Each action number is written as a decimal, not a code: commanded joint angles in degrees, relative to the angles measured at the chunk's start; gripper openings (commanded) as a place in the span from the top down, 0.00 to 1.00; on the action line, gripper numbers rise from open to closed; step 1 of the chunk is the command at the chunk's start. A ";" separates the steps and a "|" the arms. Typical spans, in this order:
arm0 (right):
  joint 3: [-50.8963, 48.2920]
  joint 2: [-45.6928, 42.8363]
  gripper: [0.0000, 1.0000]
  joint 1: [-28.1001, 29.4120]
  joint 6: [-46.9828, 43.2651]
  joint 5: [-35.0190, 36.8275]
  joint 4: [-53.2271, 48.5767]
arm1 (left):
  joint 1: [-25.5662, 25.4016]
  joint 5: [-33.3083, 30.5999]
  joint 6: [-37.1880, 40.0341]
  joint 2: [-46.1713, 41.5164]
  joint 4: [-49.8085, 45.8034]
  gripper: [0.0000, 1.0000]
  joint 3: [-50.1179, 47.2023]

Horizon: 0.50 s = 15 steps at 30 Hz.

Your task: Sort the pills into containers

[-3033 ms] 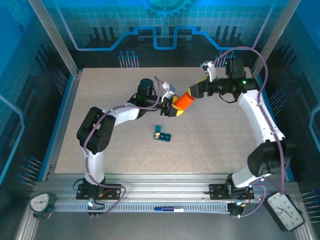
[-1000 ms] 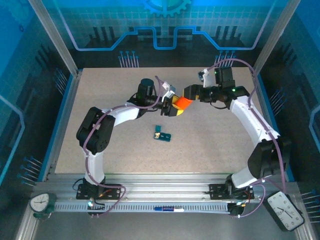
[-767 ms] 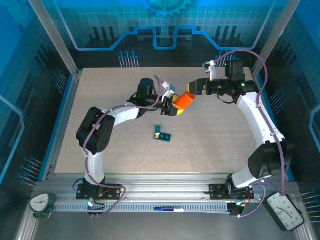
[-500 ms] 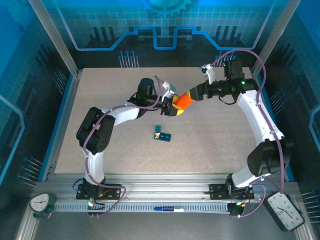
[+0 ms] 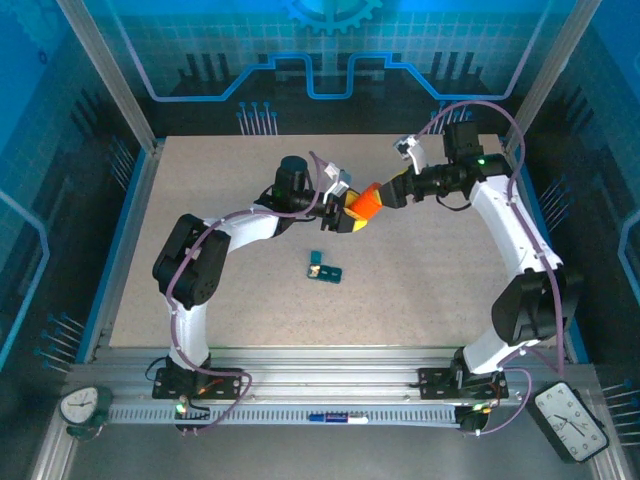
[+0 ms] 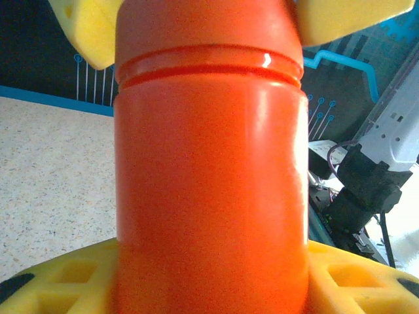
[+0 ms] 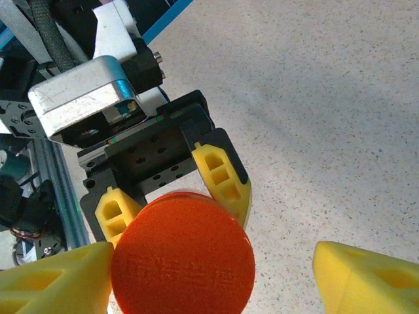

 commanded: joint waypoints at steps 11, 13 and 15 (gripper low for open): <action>2.17 2.34 0.46 1.05 -1.21 -1.14 -2.21 | -0.14 2.20 1.22 -1.86 0.93 1.00 2.30; 1.90 2.41 0.52 1.04 -0.42 -1.10 -1.76 | -0.15 2.19 1.21 -1.88 1.02 1.00 2.28; 1.07 2.12 0.55 1.26 0.69 -1.63 -0.98 | -0.15 2.02 1.17 -2.00 1.18 1.00 2.19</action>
